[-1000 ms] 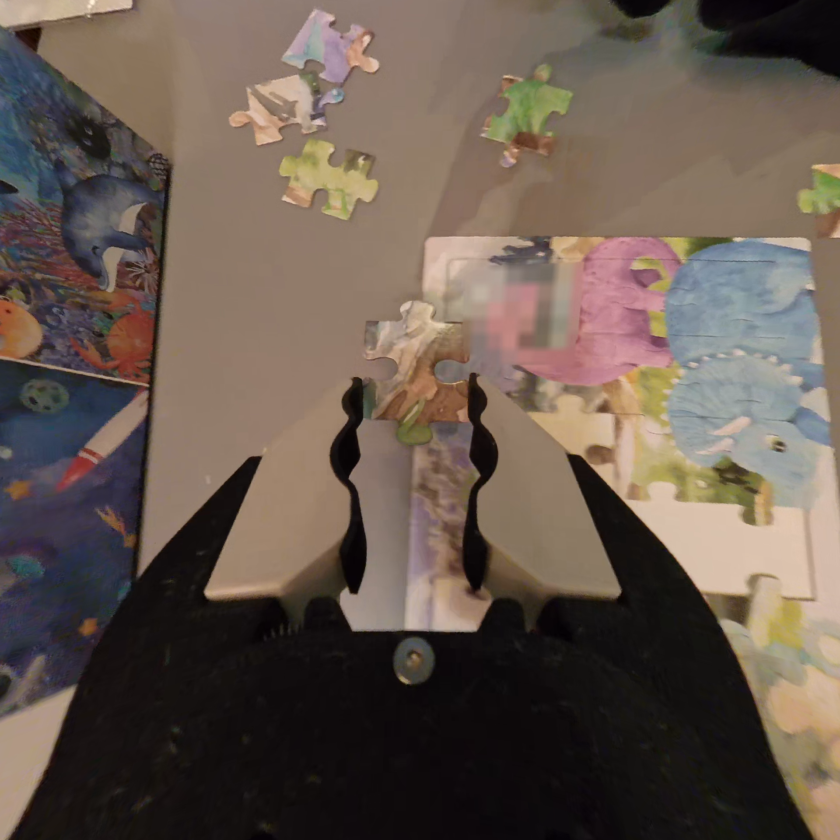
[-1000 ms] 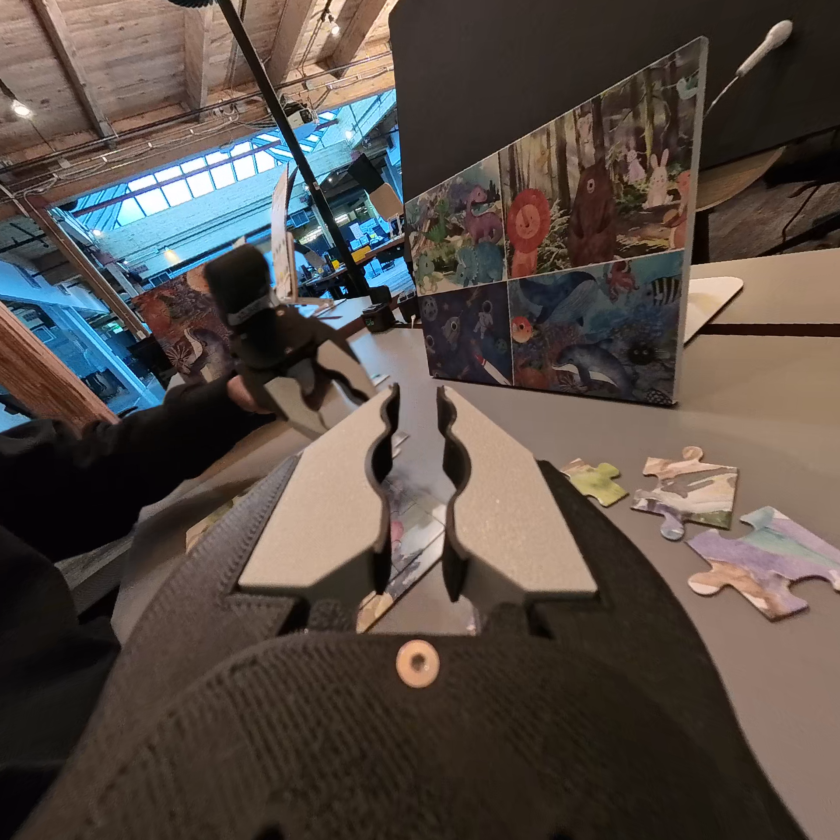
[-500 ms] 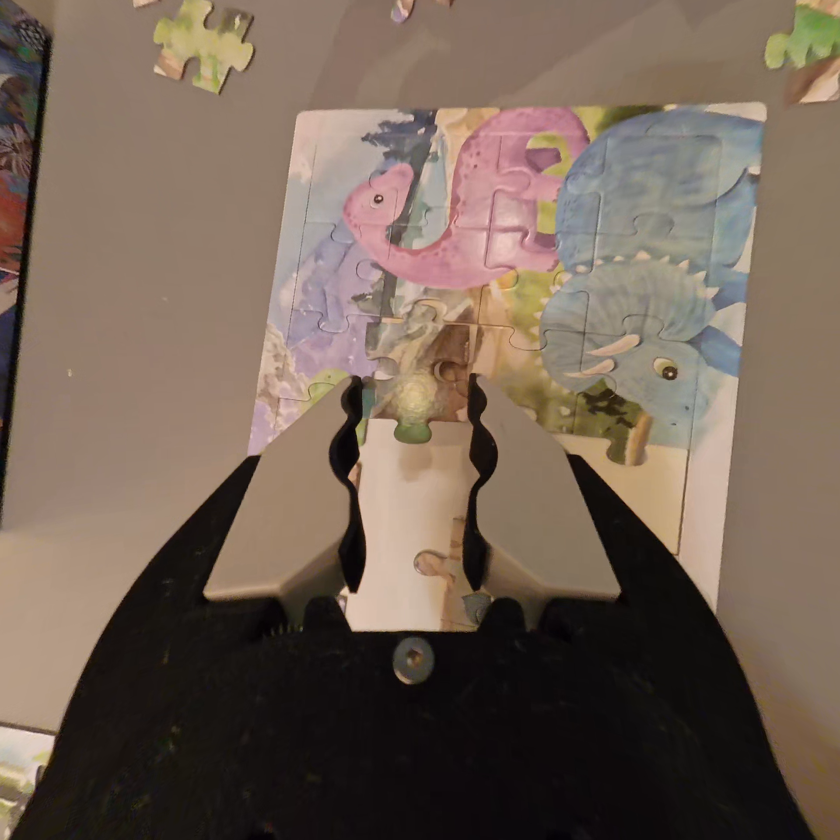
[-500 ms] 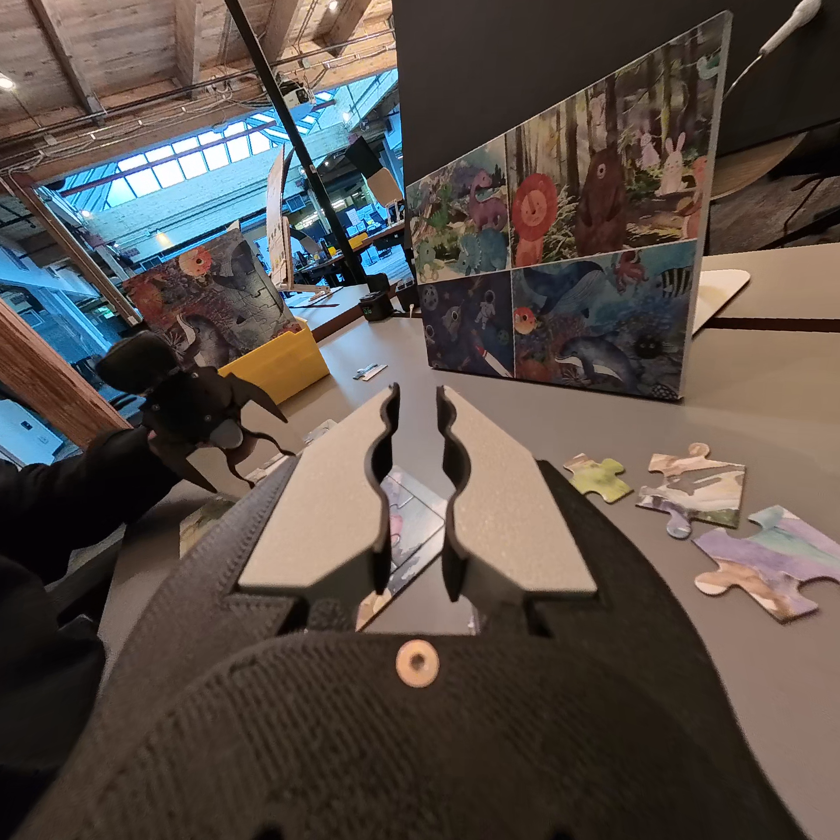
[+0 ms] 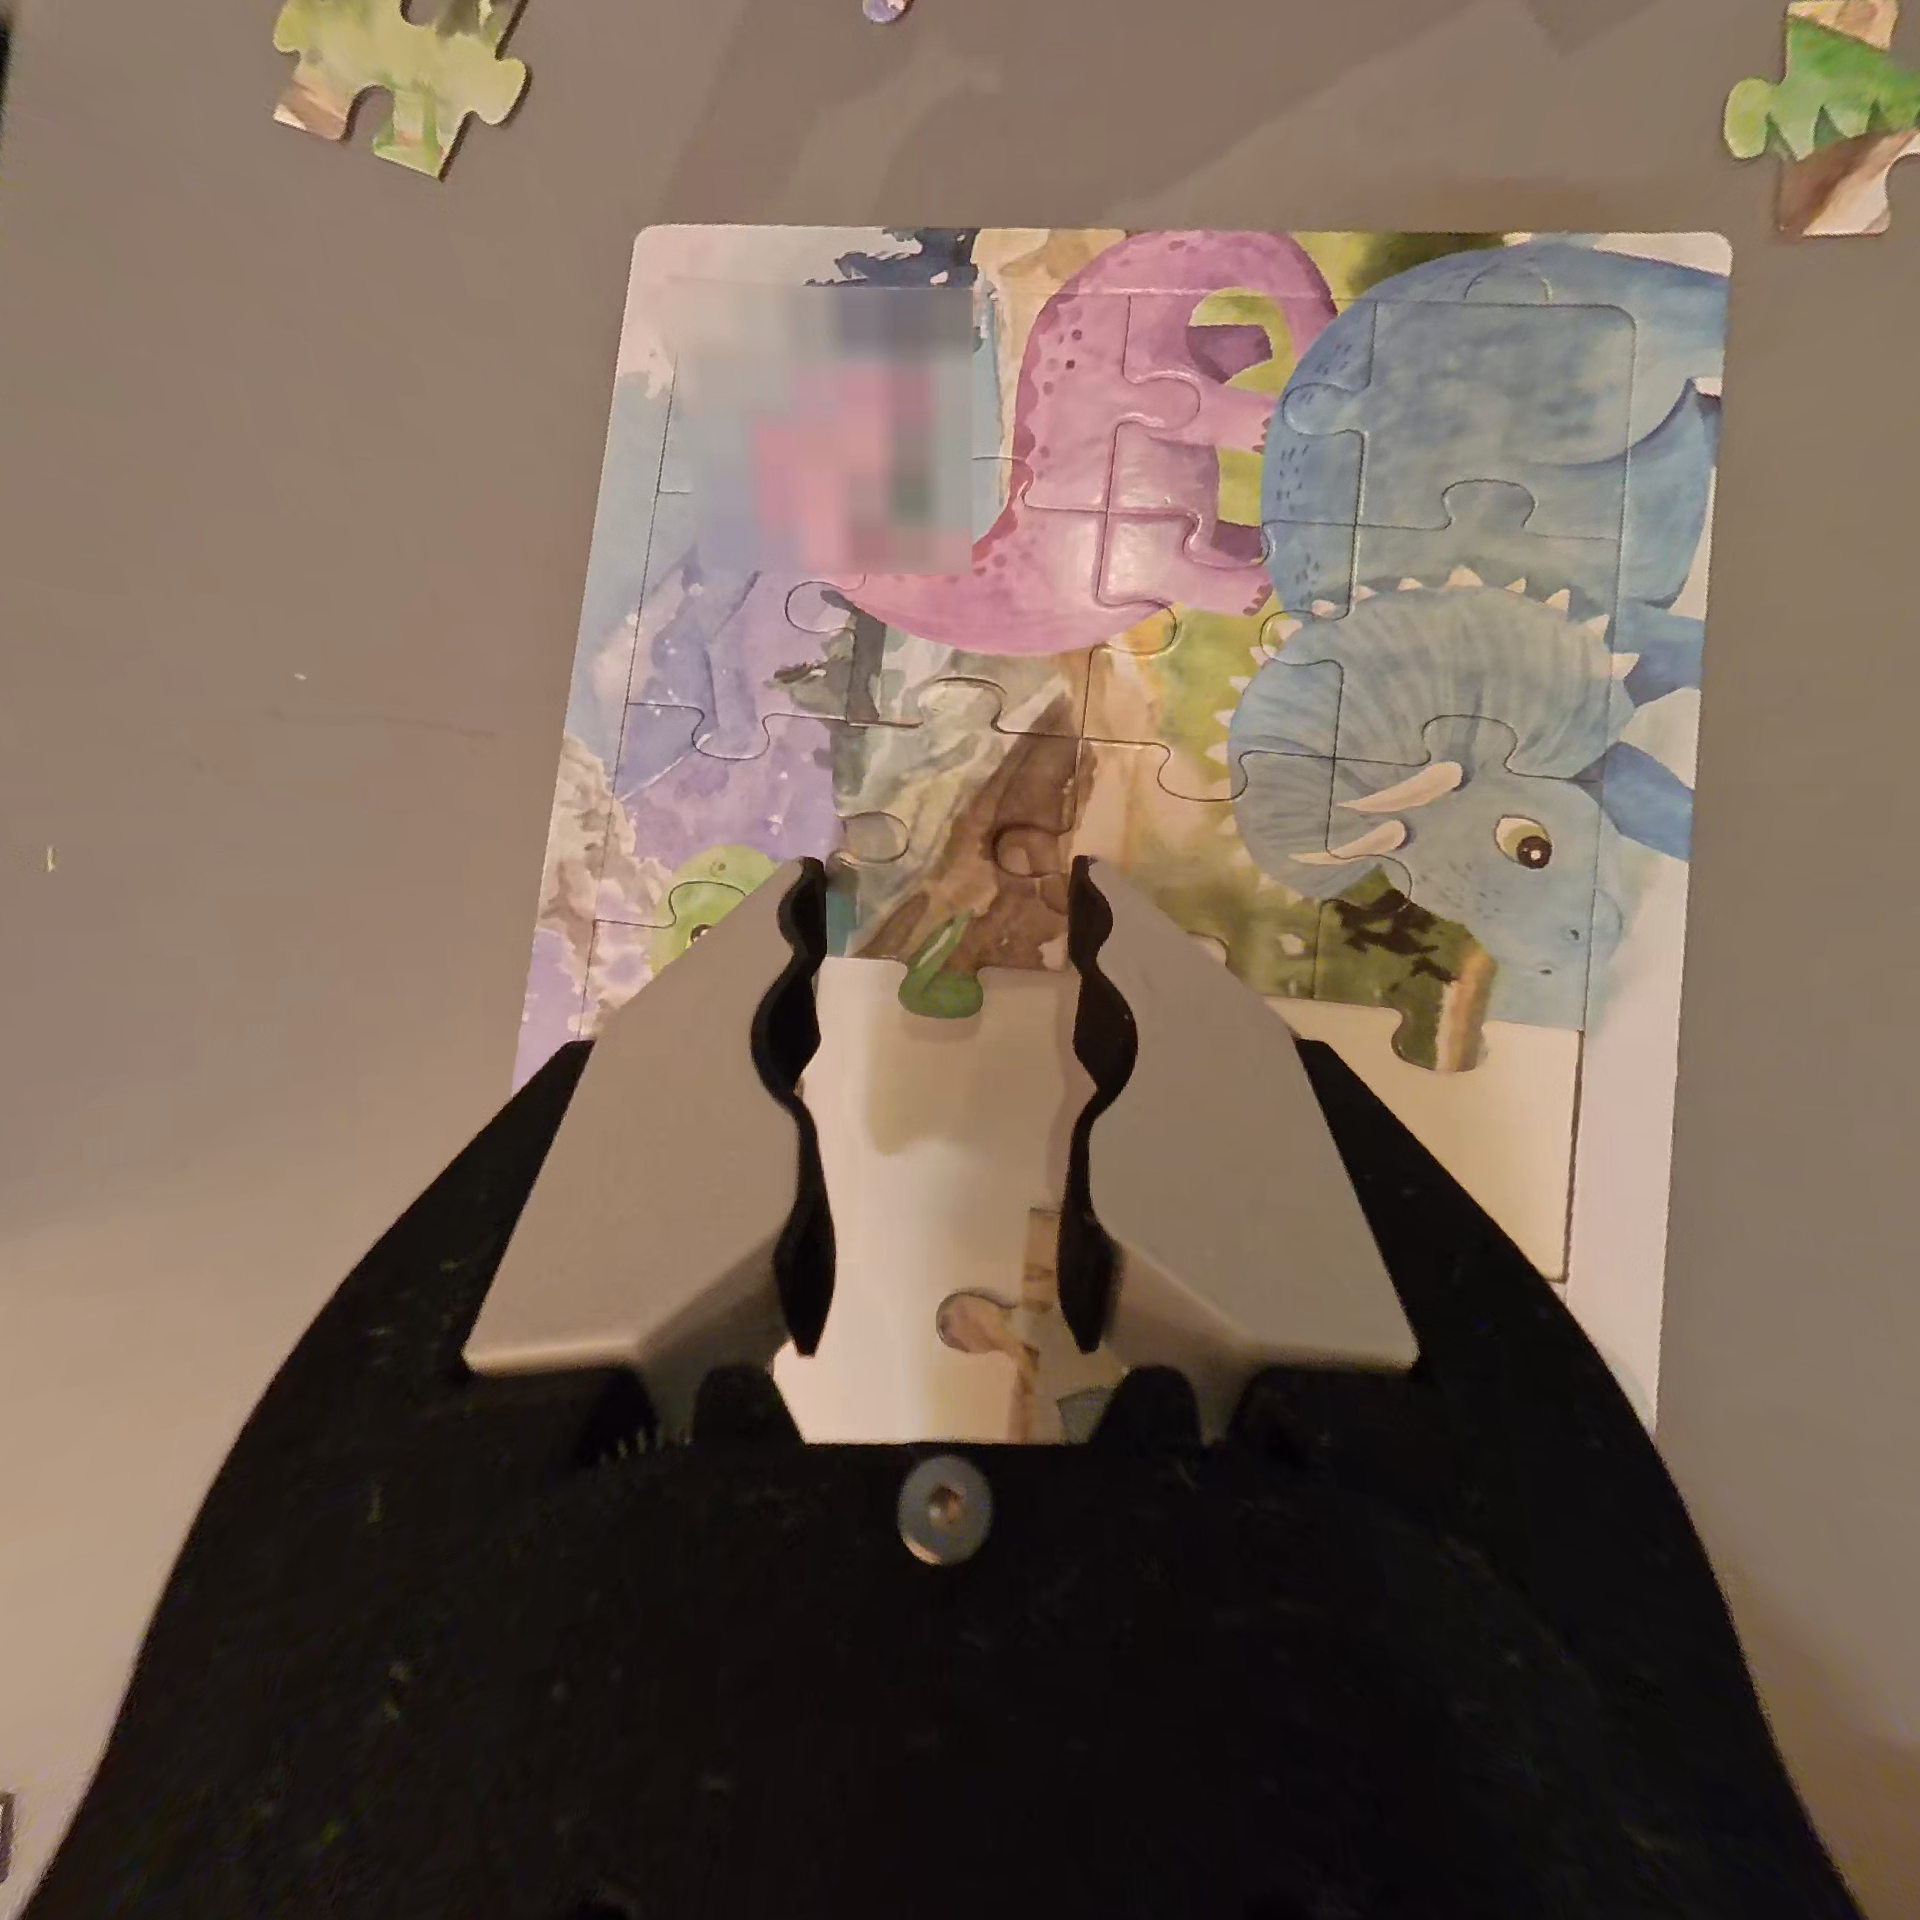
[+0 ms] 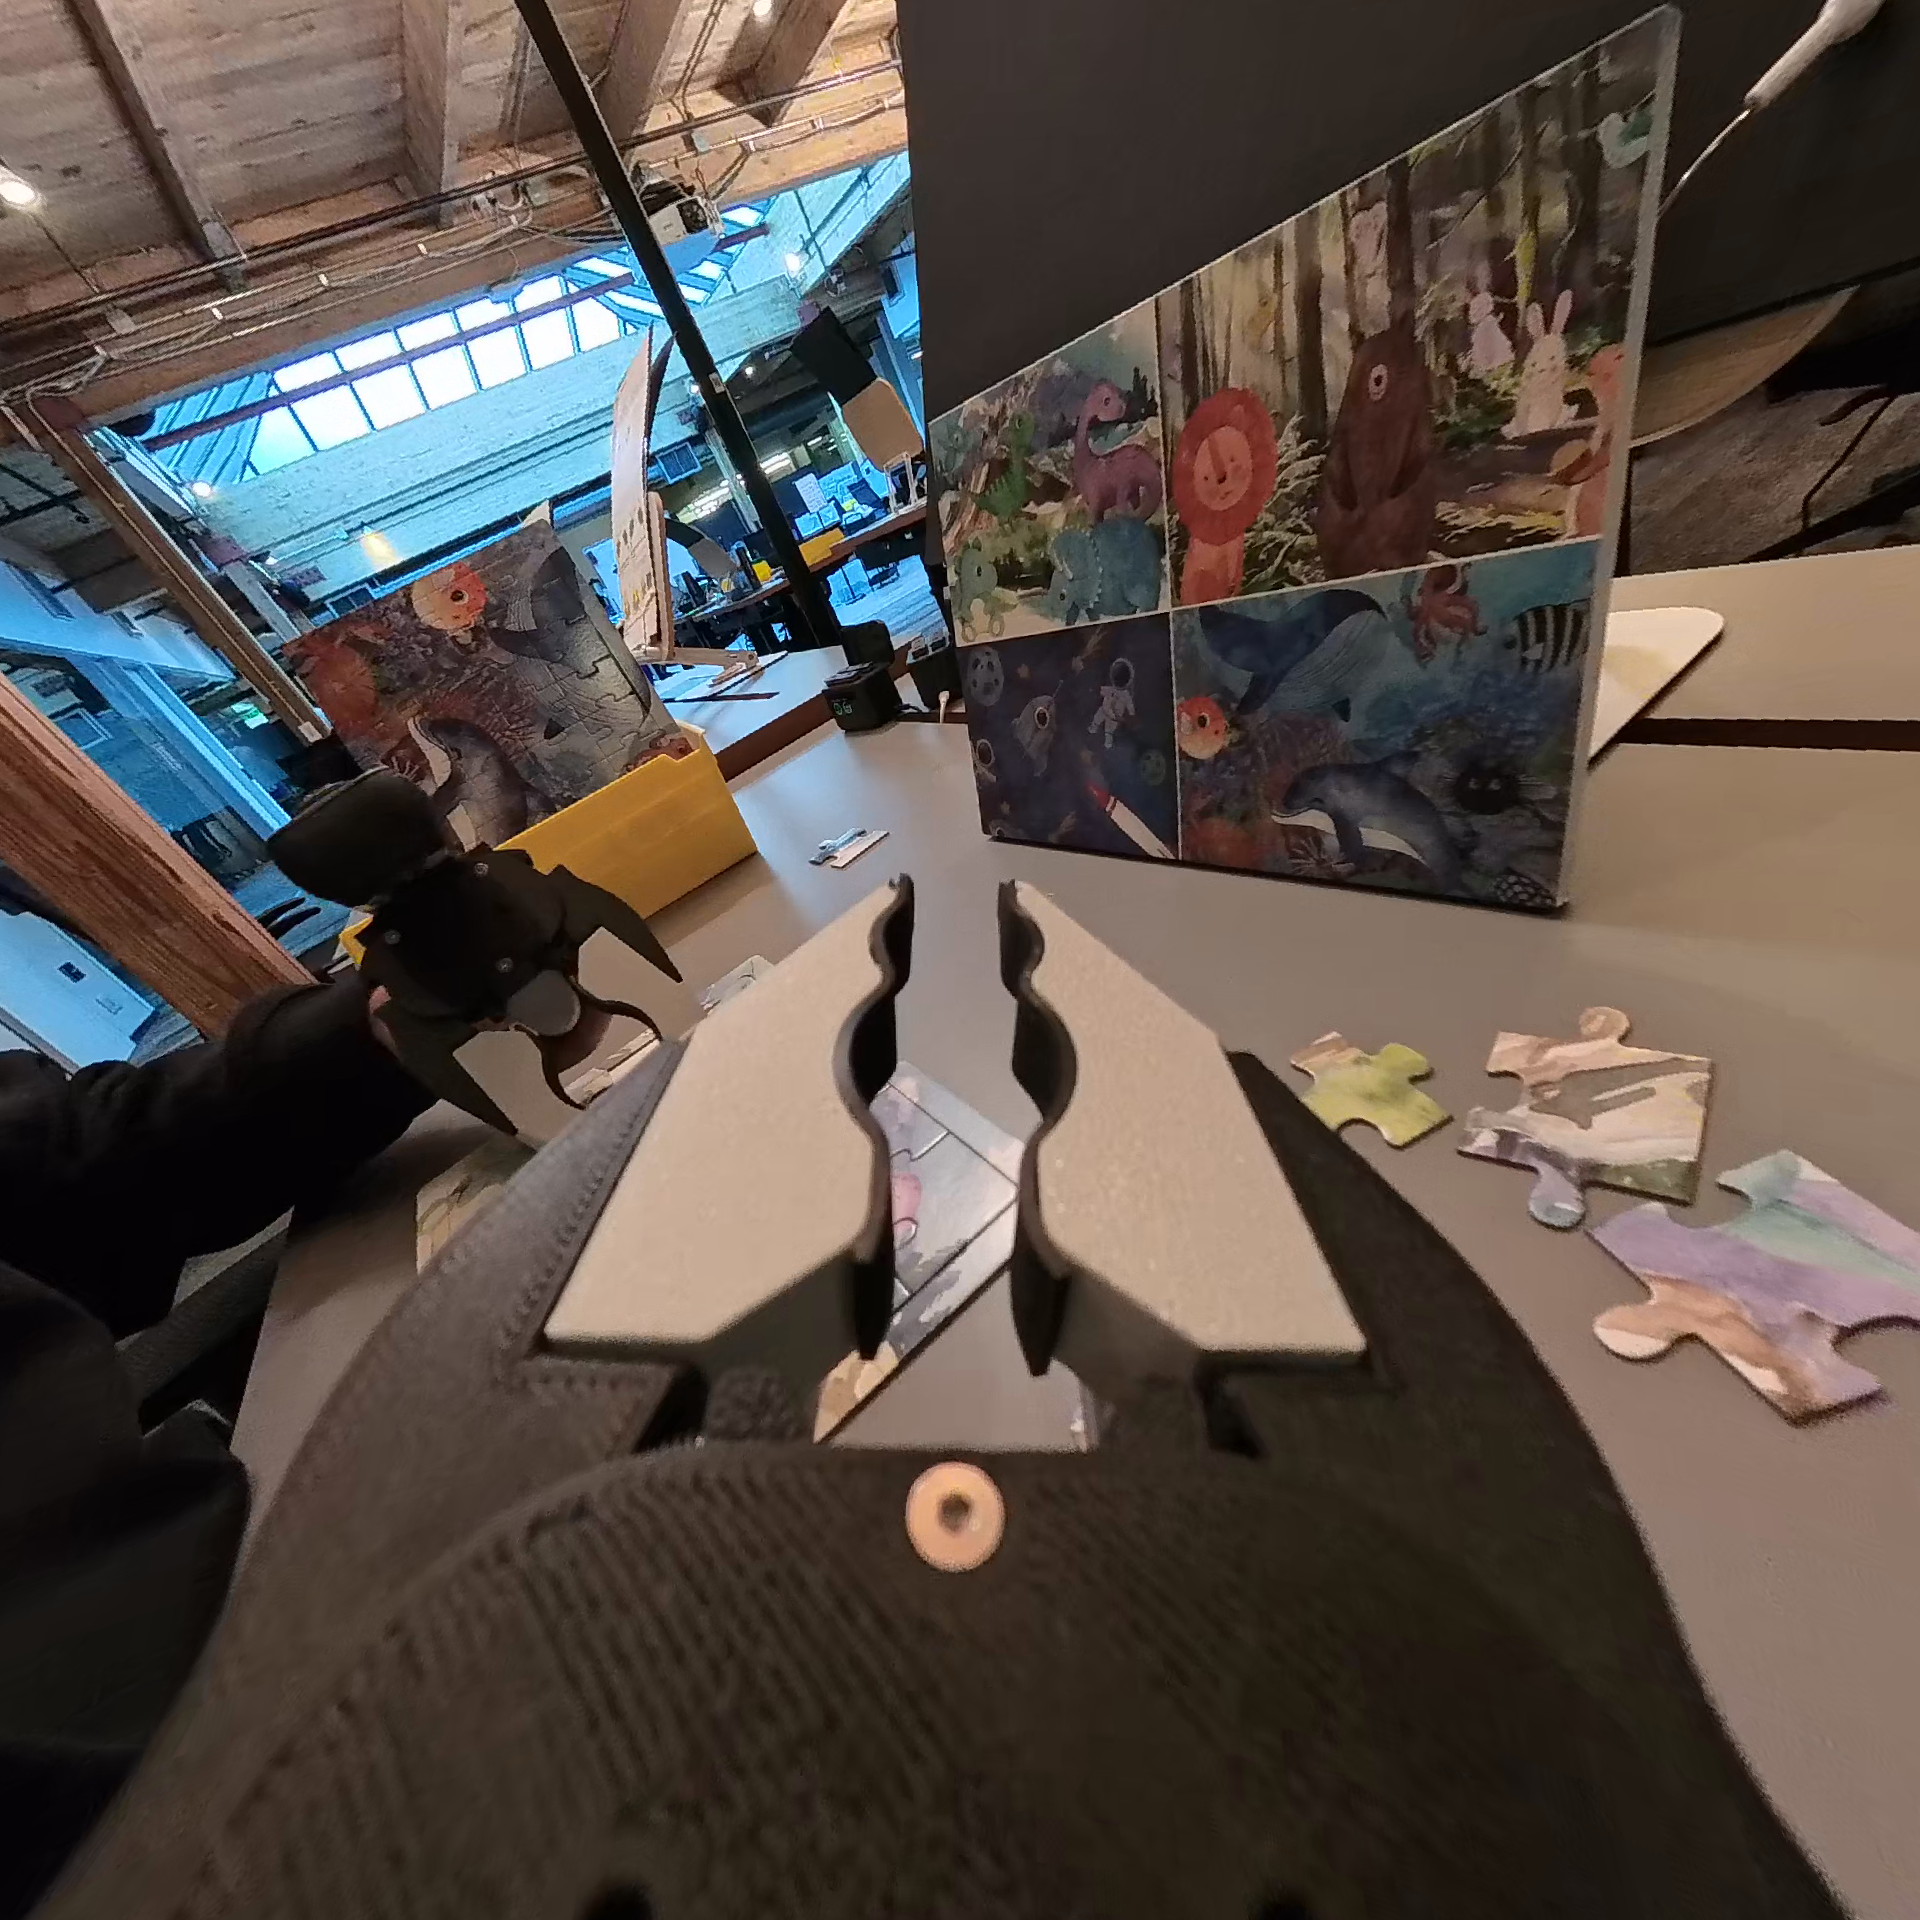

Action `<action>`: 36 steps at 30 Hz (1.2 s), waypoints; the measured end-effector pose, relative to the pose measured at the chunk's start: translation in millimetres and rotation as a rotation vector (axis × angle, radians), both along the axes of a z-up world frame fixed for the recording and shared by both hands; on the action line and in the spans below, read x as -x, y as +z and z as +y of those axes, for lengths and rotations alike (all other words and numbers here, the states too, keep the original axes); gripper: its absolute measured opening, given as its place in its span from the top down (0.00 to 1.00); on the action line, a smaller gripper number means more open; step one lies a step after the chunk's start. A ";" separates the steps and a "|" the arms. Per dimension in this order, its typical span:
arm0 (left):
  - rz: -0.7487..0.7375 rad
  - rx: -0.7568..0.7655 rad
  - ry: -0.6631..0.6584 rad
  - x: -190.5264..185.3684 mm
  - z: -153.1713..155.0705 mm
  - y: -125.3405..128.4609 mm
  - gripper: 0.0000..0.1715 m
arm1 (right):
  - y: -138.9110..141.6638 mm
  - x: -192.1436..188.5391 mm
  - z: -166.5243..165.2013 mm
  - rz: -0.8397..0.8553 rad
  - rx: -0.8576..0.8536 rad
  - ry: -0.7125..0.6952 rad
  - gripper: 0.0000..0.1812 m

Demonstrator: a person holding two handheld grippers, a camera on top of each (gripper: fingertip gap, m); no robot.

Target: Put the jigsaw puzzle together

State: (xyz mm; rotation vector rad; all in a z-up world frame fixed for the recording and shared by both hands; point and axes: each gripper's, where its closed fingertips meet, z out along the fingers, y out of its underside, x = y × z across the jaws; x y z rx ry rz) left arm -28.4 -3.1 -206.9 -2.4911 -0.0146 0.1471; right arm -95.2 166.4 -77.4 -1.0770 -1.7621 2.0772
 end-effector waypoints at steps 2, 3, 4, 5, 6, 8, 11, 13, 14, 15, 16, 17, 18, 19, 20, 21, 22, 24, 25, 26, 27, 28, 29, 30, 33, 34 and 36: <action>-0.003 -0.006 -0.004 0.1 0.3 0.2 0.73 | -0.9 0.3 -0.4 -0.003 -0.003 0.001 0.92; -0.004 -0.009 -0.005 0.1 0.6 0.4 0.73 | -1.6 0.5 -0.5 -0.004 -0.004 0.001 0.92; -0.004 -0.012 -0.007 0.0 1.0 0.5 0.73 | -2.2 0.7 -0.4 -0.007 -0.005 0.000 0.92; -0.006 -0.014 -0.009 -0.1 1.2 0.2 0.73 | -2.8 1.0 -0.5 -0.009 -0.005 0.001 0.92; -0.009 -0.016 -0.011 -0.2 1.2 -0.1 0.73 | -3.5 1.2 -0.6 -0.012 -0.003 0.002 0.92; -0.012 -0.021 -0.013 -0.2 1.1 -0.1 0.72 | -5.2 1.4 -1.9 -0.019 -0.003 0.007 0.92; -0.002 -0.031 -0.015 -0.2 0.5 2.1 0.71 | -8.4 0.2 -7.8 -0.019 -0.021 0.026 0.91; -0.005 -0.051 -0.017 -1.5 0.7 5.4 0.70 | -12.3 -2.2 -16.5 -0.006 -0.067 0.048 0.90; -0.009 -0.063 -0.016 -2.0 0.7 7.1 0.70 | -15.8 -3.5 -22.0 0.005 -0.108 0.057 0.90; -0.011 -0.075 -0.014 -1.9 0.3 8.6 0.70 | -21.0 -4.7 -28.3 0.016 -0.164 0.064 0.90; -0.013 -0.085 -0.011 -1.7 -0.2 9.6 0.70 | -27.1 -6.3 -35.5 0.027 -0.228 0.073 0.91; -0.014 -0.094 -0.008 -1.2 -0.8 9.9 0.70 | -33.1 -8.8 -43.8 0.039 -0.288 0.087 0.92; -0.018 -0.101 -0.005 -0.9 -1.6 9.4 0.71 | -38.3 -12.3 -53.7 0.052 -0.337 0.110 0.94; -0.023 -0.106 -0.003 -0.8 -2.3 8.5 0.73 | -43.2 -17.0 -65.1 0.065 -0.378 0.143 0.95; -0.027 -0.110 0.001 -0.3 -2.8 7.5 0.75 | -48.5 -22.5 -77.3 0.071 -0.415 0.182 0.96; -0.030 -0.112 0.006 0.2 -3.3 6.5 0.76 | -54.5 -27.9 -89.0 0.071 -0.454 0.218 0.98; -0.033 -0.111 0.007 0.1 -4.0 5.7 0.77 | -60.5 -33.1 -100.1 0.069 -0.492 0.251 0.99; -0.039 -0.110 0.007 -0.3 -4.9 5.4 0.79 | -72.9 -42.6 -119.6 0.063 -0.572 0.307 1.00; -0.045 -0.110 0.006 -0.8 -5.3 5.1 0.80 | -79.4 -46.4 -127.1 0.057 -0.611 0.329 1.00; -0.051 -0.110 0.006 -1.1 -5.5 4.7 0.81 | -84.9 -49.9 -133.8 0.050 -0.641 0.351 1.00; -0.058 -0.111 0.008 -1.2 -5.5 4.2 0.81 | -89.4 -53.3 -140.2 0.041 -0.659 0.374 1.00; -0.065 -0.110 0.010 -1.3 -5.5 3.5 0.81 | -93.4 -56.6 -145.8 0.025 -0.670 0.399 1.00; -0.070 -0.107 0.012 -1.4 -5.4 2.6 0.81 | -97.8 -59.1 -150.4 0.006 -0.681 0.419 1.00; -0.074 -0.105 0.011 -1.8 -5.3 1.8 0.81 | -102.5 -61.1 -153.8 -0.011 -0.697 0.434 1.00; -0.088 -0.105 0.006 -4.1 -3.8 0.4 0.81 | -118.4 -63.4 -156.7 -0.034 -0.782 0.448 1.00; -0.091 -0.107 0.005 -4.5 -3.3 0.3 0.81 | -123.5 -63.9 -156.4 -0.037 -0.811 0.449 1.00; -0.097 -0.110 0.006 -5.0 -2.2 -0.2 0.80 | -126.1 -64.8 -157.1 -0.035 -0.821 0.451 1.00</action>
